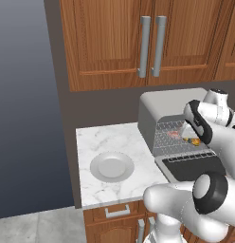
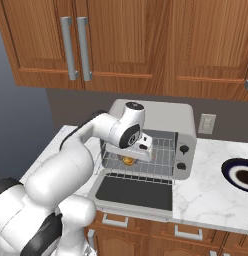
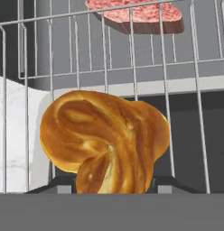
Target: Open the toaster oven door. Place the bread on the top rack in the toaster oven and place the steak on the bottom rack.
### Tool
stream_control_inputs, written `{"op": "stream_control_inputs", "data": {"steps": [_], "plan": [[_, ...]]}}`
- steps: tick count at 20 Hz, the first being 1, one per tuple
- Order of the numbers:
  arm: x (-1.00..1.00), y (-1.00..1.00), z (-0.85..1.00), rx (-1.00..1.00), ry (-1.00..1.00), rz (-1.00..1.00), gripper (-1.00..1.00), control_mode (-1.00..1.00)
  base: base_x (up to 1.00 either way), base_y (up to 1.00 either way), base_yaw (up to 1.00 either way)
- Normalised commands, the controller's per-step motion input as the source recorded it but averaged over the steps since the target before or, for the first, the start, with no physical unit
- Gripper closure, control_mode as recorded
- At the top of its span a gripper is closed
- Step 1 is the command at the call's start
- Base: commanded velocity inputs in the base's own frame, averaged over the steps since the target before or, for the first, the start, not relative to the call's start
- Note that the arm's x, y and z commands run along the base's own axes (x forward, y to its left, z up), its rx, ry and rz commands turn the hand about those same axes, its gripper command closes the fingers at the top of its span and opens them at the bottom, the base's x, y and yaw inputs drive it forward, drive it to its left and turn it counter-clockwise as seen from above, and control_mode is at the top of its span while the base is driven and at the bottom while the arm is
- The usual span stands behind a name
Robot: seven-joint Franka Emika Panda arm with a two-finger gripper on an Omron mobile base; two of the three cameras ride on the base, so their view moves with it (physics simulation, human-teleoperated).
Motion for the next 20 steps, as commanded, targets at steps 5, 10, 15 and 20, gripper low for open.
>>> {"op": "stream_control_inputs", "data": {"steps": [5, 10, 15, 20], "plan": [[0.22, -0.02, -0.32, 0.07, 0.01, 0.00, 1.00, -1.00, 0.00, 0.00, 0.00], [0.14, 0.00, -0.30, 0.00, 0.00, 0.00, 1.00, -1.00, 0.00, 0.00, 0.00], [0.12, -0.01, -0.21, 0.00, 0.00, 0.00, 1.00, -1.00, 0.00, 0.00, 0.00], [0.05, -0.01, -0.15, 0.01, 0.00, 0.00, 1.00, -1.00, 0.00, 0.00, 0.00]]}}
